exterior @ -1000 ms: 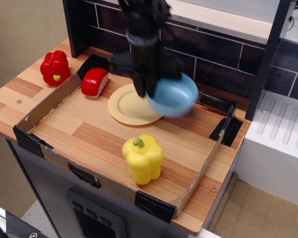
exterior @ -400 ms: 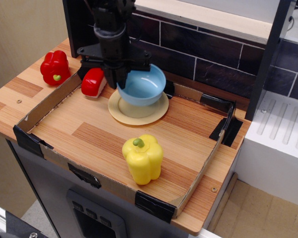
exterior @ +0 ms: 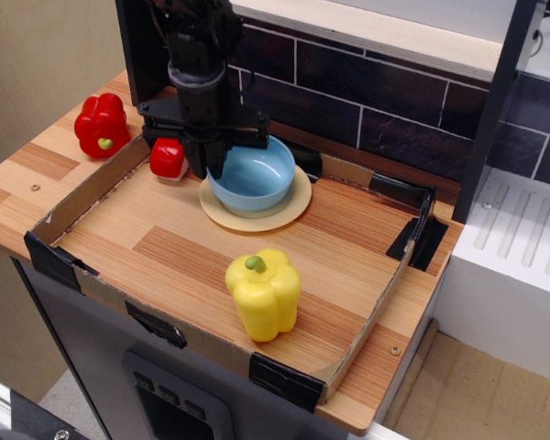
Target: Put bowl on plate
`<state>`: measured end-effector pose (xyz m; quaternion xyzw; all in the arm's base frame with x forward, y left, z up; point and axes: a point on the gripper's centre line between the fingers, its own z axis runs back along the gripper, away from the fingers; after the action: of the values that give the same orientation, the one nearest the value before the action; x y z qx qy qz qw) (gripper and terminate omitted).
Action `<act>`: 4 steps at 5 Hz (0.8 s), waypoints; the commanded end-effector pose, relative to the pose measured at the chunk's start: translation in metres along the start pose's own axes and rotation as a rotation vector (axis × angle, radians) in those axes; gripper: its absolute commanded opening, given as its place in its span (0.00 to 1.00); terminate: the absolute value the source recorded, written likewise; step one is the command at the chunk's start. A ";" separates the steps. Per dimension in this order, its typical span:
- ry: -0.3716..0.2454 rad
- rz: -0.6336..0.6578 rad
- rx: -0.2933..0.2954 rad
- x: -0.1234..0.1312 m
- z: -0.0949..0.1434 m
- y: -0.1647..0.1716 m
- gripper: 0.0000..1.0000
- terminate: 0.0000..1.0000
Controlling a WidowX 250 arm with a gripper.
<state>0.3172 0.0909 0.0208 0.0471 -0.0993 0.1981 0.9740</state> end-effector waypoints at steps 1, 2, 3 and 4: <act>0.002 0.041 0.011 0.008 0.016 0.003 1.00 0.00; -0.018 0.046 0.032 0.008 0.032 0.004 1.00 0.00; -0.088 0.056 0.040 0.007 0.060 0.002 1.00 0.00; -0.103 0.030 0.004 0.003 0.087 -0.008 1.00 0.00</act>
<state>0.3081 0.0734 0.0883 0.0586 -0.1251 0.2119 0.9675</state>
